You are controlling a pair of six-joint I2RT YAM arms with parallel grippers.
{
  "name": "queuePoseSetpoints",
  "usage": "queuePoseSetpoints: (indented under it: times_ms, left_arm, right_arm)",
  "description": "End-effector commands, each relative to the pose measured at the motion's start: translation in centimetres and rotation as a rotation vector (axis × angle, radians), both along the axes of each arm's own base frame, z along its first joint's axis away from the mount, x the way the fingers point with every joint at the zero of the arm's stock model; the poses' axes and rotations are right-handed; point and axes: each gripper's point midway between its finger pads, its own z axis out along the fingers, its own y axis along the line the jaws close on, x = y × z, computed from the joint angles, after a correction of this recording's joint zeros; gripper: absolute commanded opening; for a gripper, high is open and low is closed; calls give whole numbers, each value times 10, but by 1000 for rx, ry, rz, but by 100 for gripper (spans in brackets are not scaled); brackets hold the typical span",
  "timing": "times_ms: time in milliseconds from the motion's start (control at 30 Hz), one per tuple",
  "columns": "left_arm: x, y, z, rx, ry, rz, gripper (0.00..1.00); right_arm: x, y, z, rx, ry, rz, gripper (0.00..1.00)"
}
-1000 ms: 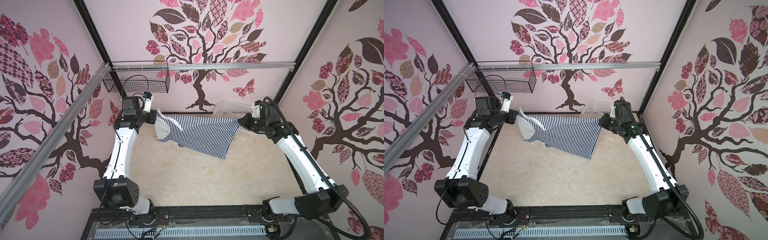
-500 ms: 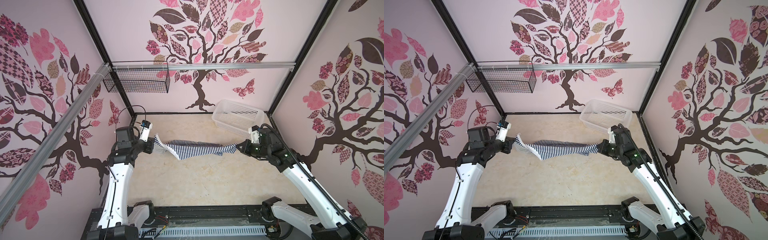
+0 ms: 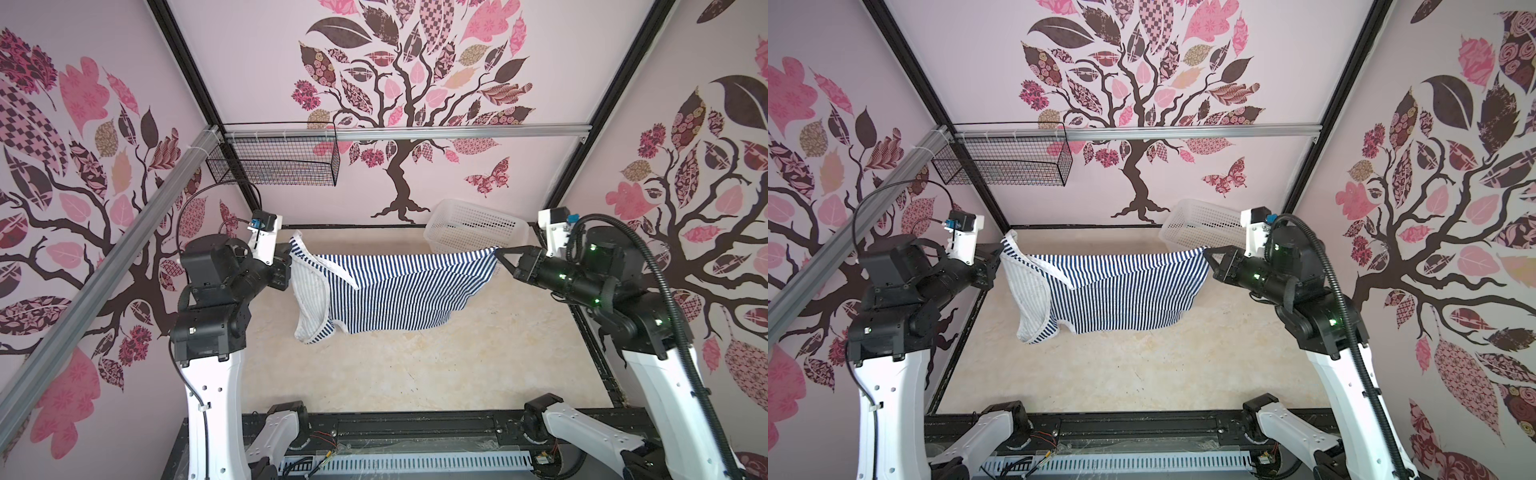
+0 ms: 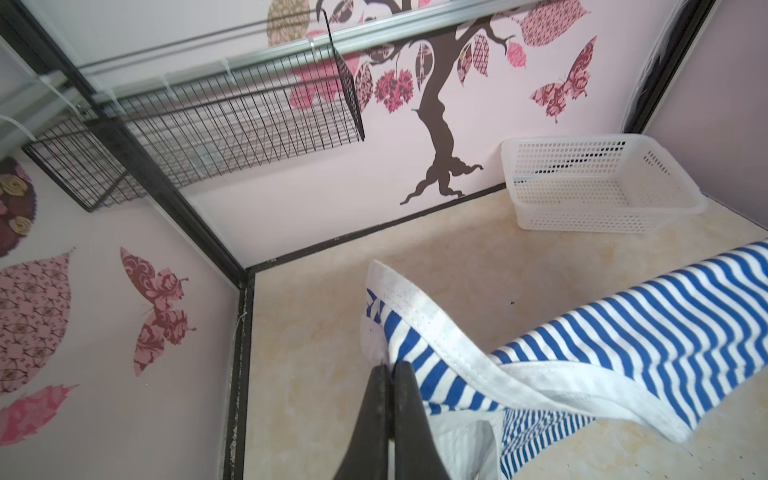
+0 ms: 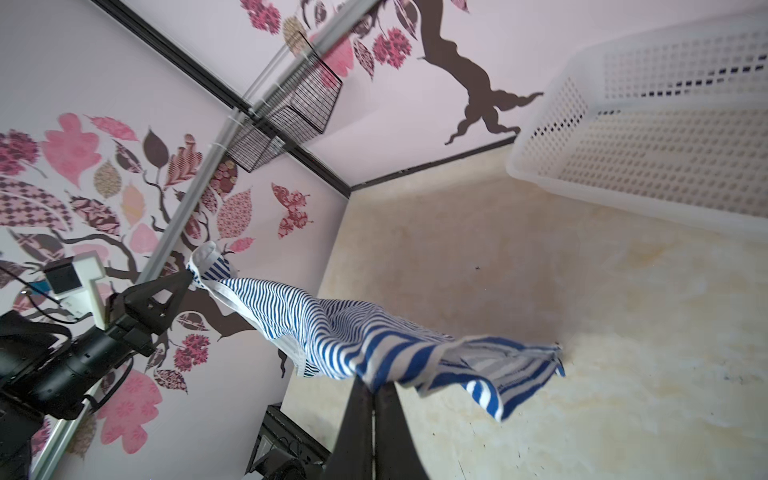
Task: Fold and stack the tank tops
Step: 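Lift the tank top with both grippers and stretch it out between them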
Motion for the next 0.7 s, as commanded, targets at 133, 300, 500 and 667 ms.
queuePoseSetpoints:
  times_ms: [133, 300, 500, 667]
  left_arm:
    - [-43, -10, 8, 1, -14, -25, 0]
    - [-62, -9, 5, 31, -46, -8, 0]
    - [-40, 9, -7, 72, -30, 68, 0]
    - [15, 22, -33, 84, 26, 92, 0]
  right_arm:
    - [-31, 3, 10, -25, 0, 87, 0]
    - [-33, 0, 16, -47, -20, 87, 0]
    - [-6, 11, -3, -50, 21, 92, 0]
    - [35, 30, -21, -23, 58, 109, 0]
